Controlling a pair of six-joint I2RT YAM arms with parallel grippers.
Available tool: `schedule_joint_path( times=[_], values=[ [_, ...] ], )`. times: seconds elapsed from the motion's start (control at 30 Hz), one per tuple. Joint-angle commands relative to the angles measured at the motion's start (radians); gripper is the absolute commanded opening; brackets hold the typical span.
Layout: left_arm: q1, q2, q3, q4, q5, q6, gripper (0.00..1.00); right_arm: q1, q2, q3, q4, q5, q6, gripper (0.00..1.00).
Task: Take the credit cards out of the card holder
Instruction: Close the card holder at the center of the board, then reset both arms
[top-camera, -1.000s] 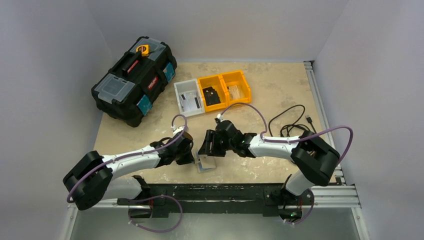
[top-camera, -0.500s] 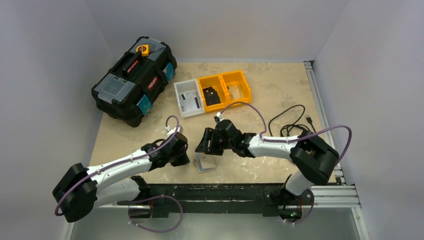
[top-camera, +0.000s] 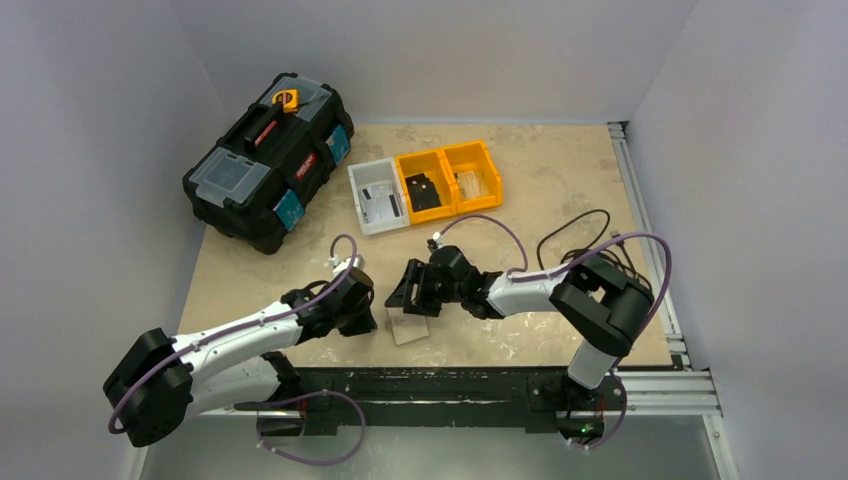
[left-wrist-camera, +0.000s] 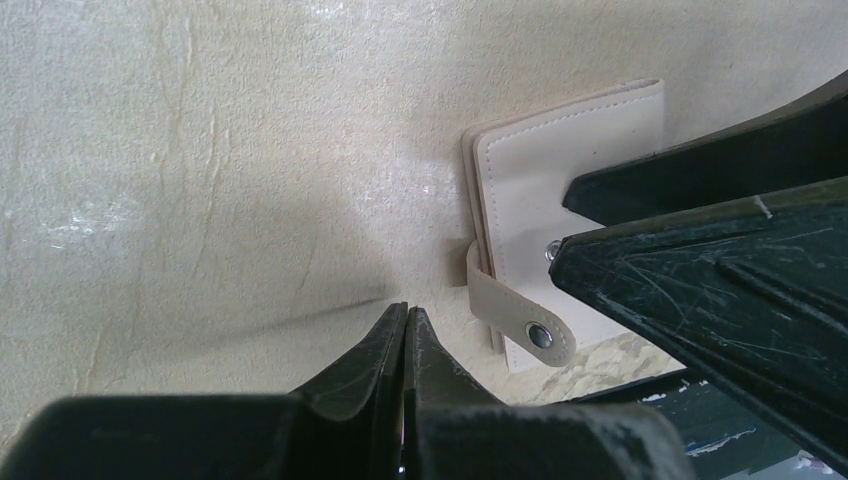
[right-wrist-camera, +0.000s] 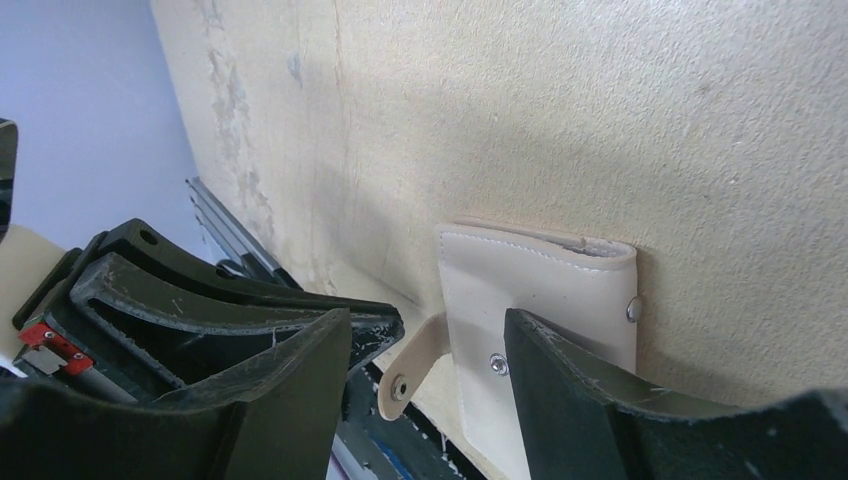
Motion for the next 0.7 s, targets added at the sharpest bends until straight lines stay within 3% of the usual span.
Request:
schedule_joint_path(
  times=[0.0,0.33,0.57,0.67],
  values=[
    [0.007,-0.018,0.023,0.002,0.012,0.025,0.00,0.004,-0.023,-0.036,0.013,-0.008,0.024,0.59],
    [0.011,-0.055,0.139,-0.075,0.015,0.063,0.01,-0.004,-0.160,0.069,-0.093,0.000,-0.034,0.66],
    [0.024,-0.121,0.269,-0.175,-0.004,0.119,0.09,-0.046,-0.265,0.130,-0.194,0.031,-0.082,0.69],
    [0.032,-0.155,0.341,-0.221,-0.020,0.158,0.21,-0.061,-0.332,0.163,-0.273,0.079,-0.130,0.74]
  ],
)
